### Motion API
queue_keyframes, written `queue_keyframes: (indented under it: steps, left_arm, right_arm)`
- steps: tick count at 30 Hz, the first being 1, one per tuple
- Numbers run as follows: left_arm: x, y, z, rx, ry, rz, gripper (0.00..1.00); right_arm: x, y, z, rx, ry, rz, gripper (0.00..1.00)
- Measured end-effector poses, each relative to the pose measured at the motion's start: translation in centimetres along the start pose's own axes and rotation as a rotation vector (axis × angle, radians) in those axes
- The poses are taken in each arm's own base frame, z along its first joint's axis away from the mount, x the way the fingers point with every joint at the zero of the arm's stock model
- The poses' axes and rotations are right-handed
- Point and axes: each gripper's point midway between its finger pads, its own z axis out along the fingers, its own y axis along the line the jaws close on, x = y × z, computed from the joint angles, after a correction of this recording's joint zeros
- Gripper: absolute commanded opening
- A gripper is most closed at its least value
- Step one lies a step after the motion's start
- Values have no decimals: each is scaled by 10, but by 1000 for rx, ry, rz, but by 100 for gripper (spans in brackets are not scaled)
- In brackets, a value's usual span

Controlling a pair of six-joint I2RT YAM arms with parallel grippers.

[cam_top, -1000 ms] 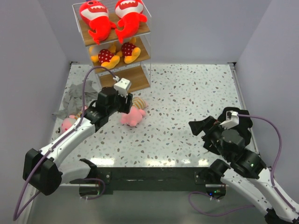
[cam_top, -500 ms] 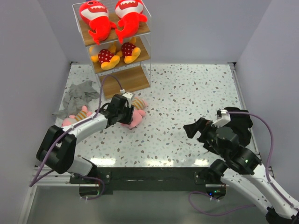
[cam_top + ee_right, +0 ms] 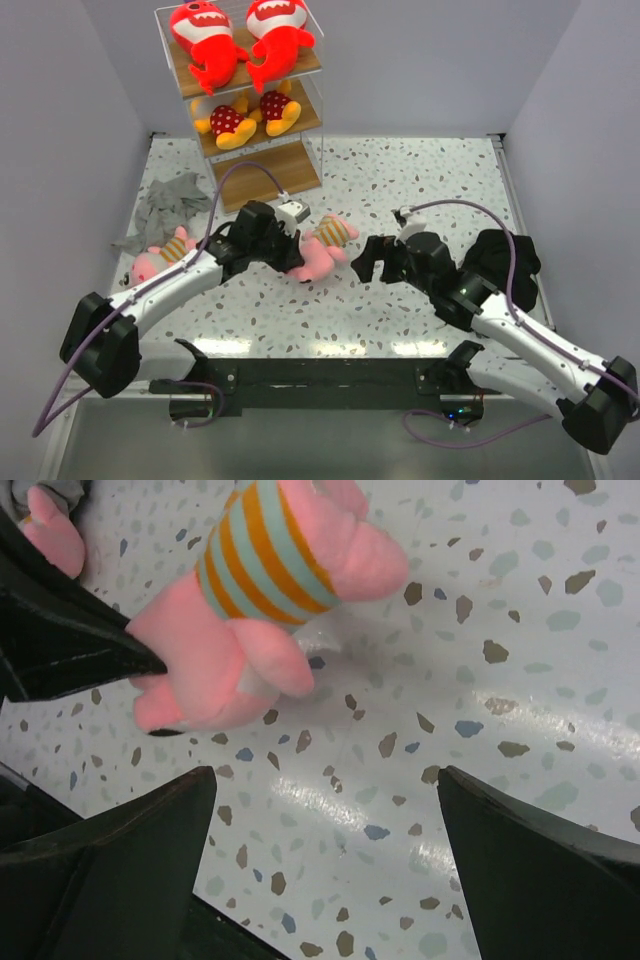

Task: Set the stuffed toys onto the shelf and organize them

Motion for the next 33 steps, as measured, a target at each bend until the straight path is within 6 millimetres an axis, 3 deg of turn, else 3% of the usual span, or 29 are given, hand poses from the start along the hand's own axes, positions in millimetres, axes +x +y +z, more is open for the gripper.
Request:
queue_keyframes:
  steps: [4, 8, 14, 19, 23, 24, 26, 28, 29, 33]
  left_arm:
    - [-22, -22, -27, 86, -119, 119, 0]
    - [-32, -42, -51, 174, -225, 228, 0]
    - [-41, -63, -78, 255, -348, 378, 0]
    - [-46, -74, -90, 296, -406, 456, 0]
    - [-44, -77, -92, 319, -413, 484, 0]
    - [-43, -77, -91, 322, -412, 489, 0]
    - [-41, -77, -90, 322, -407, 495, 0]
    - [-41, -76, -90, 318, -409, 504, 21]
    - [-42, -75, -90, 312, -410, 503, 46]
    - [-48, -68, -89, 264, -425, 482, 70]
  right_arm:
    - [-49, 23, -1, -12, -54, -5, 94]
    - [-93, 49, -18, -134, -134, 65, 93]
    - [-102, 72, -47, -289, -140, 161, 89]
    - [-105, 83, -50, -330, -115, 169, 80]
    - [-99, 87, -45, -350, -77, 167, 61]
    - [-98, 87, -43, -350, -69, 166, 46]
    - [-96, 87, -41, -351, -60, 157, 32]
    - [-96, 86, -41, -352, -64, 139, 19]
    - [-96, 86, -41, -352, -69, 123, 15]
    - [-104, 84, -39, -352, -115, 27, 13]
